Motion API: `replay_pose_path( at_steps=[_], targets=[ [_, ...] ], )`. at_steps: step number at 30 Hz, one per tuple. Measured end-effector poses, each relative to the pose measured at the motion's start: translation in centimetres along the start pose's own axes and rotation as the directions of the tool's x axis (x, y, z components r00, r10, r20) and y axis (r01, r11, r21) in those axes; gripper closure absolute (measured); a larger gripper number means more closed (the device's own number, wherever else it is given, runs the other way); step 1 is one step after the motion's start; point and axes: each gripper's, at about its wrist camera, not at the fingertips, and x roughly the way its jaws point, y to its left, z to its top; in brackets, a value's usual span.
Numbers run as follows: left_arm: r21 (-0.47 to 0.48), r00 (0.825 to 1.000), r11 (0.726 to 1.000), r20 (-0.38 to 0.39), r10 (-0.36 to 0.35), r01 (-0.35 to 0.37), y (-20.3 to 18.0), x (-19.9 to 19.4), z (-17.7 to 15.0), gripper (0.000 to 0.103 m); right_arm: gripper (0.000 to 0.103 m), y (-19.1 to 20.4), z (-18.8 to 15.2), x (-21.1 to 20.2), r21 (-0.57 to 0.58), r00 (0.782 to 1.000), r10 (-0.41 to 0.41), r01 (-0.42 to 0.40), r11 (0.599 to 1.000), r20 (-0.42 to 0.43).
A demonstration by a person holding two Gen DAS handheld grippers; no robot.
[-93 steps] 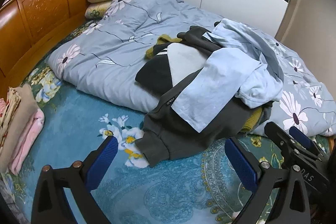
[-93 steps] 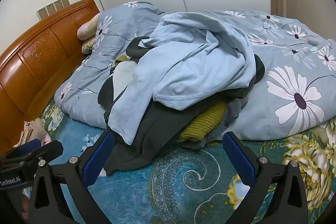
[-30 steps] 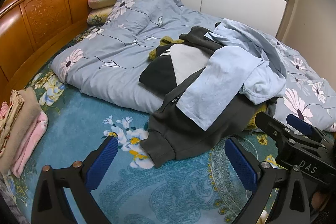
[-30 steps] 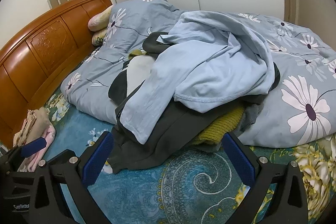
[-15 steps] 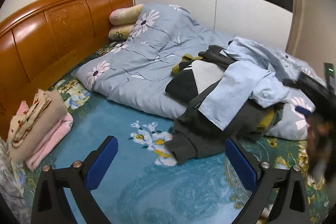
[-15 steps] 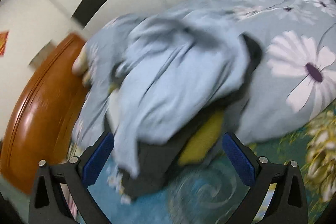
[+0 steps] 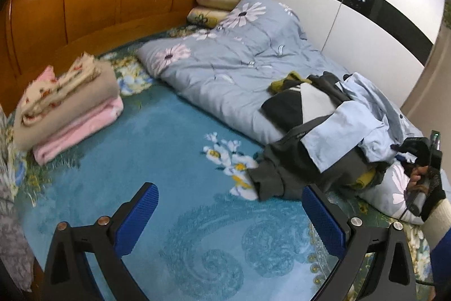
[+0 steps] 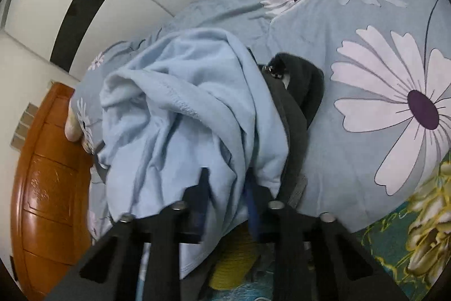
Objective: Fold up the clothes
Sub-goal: 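Grasp the light blue shirt with the right gripper and lift it off the pile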
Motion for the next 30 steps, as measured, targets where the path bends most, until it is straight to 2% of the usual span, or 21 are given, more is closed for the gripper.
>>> replay_pose_path(
  at_steps=[4, 6, 8, 11, 15, 20, 24, 27, 30],
  targets=[
    [-0.070, 0.999, 0.997, -0.020, -0.045, 0.043, 0.8, 0.0, -0.2, 0.001, 0.088, 2.0, 1.0, -2.5, -0.044, 0.992, 0.123, -0.122, 0.992, 0.015],
    [-0.071, 0.999, 0.996, -0.011, -0.051, 0.050, 0.8, -0.4, 0.0, 0.001, 0.089, 3.8, 0.8, -4.2, -0.091, 0.976, 0.219, -0.218, 0.972, 0.008],
    [-0.078, 0.999, 0.996, 0.000, -0.054, 0.054, 1.1, -0.9, 0.1, 0.001, 0.089, 6.0, 0.3, -6.0, -0.147, 0.947, 0.322, -0.319, 0.936, -0.009],
    [-0.092, 0.998, 0.994, 0.016, -0.057, 0.058, 1.7, -1.7, 0.3, 0.001, 0.089, 9.0, -0.6, -7.4, -0.205, 0.893, 0.446, -0.449, 0.870, -0.063],
    [-0.111, 0.998, 0.992, 0.037, -0.060, 0.064, 2.6, -2.7, 0.5, 0.001, 0.089, 12.8, -3.2, -9.0, -0.231, 0.819, 0.556, -0.574, 0.786, -0.144],
    [-0.155, 0.994, 0.986, 0.092, -0.052, 0.066, 4.3, -4.9, 0.8, 0.001, 0.089, 18.8, -7.4, -11.6, -0.287, 0.714, 0.651, -0.699, 0.655, -0.256],
    [-0.190, 0.990, 0.980, 0.140, -0.036, 0.063, 6.0, -7.0, 0.8, 0.001, 0.090, 22.7, -10.2, -15.4, -0.311, 0.608, 0.727, -0.791, 0.526, -0.317],
    [-0.227, 0.984, 0.972, 0.177, -0.019, 0.060, 7.7, -8.7, 0.7, 0.001, 0.090, 25.1, -11.5, -18.3, -0.328, 0.537, 0.767, -0.838, 0.436, -0.351],
    [-0.263, 0.978, 0.963, 0.208, -0.007, 0.063, 9.4, -10.1, 0.4, 0.001, 0.090, 26.1, -12.8, -22.5, -0.319, 0.424, 0.815, -0.895, 0.311, -0.396]
  ],
)
